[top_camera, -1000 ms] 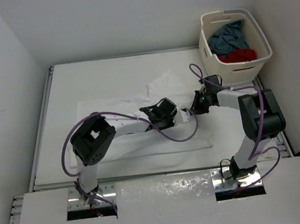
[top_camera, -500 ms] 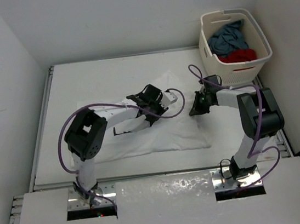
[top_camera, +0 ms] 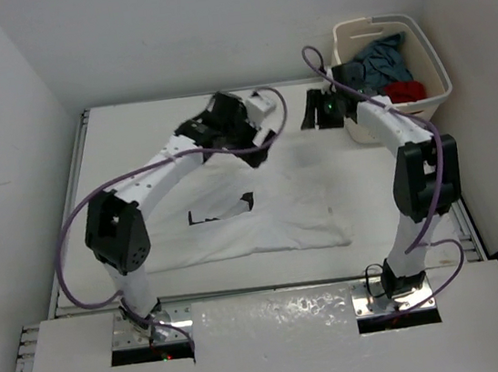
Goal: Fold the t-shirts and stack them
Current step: Fold the flattened tshirt in 1/3 of the way, then grap the side of the flattened tshirt furthest away from the robot with both arms
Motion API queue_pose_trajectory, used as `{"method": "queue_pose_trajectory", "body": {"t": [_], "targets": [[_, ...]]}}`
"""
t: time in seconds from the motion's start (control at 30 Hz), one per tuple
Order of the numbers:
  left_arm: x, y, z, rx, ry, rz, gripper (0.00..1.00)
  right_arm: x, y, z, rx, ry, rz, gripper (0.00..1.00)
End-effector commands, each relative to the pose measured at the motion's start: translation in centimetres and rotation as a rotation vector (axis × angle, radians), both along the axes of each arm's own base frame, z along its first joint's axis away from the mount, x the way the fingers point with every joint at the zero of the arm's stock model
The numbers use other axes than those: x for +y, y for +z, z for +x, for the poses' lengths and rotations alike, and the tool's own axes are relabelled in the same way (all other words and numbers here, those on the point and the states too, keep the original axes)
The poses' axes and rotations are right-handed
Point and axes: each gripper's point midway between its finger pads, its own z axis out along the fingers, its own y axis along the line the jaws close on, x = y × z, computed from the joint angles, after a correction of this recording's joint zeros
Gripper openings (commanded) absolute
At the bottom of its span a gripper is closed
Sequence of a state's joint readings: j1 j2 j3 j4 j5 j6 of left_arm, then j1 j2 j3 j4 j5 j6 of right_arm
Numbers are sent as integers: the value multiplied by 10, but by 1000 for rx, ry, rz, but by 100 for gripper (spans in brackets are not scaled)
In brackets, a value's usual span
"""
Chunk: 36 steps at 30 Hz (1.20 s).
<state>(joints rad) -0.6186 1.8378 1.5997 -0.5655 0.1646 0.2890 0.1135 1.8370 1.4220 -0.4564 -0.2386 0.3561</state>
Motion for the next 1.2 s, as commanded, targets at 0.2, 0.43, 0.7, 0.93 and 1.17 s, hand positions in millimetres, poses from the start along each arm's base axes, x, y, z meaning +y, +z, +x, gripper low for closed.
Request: {"method": "queue_pose_trajectory", "body": {"t": [0.2, 0.43, 0.7, 0.93, 1.17], "targets": [[258, 22, 84, 49, 707, -167, 83, 39, -38, 112, 40, 3, 40, 69], [405, -47, 81, 134, 1019, -73, 87, 61, -104, 157, -4, -134, 25, 64], [391, -113, 81, 286, 950, -112, 88, 69, -138, 148, 4, -120, -57, 58], [374, -154, 71, 370, 926, -80, 81, 69, -148, 147, 11, -127, -76, 37], [375, -171, 81, 339, 952, -44, 71, 59, -144, 152, -12, -178, -108, 42]]}}
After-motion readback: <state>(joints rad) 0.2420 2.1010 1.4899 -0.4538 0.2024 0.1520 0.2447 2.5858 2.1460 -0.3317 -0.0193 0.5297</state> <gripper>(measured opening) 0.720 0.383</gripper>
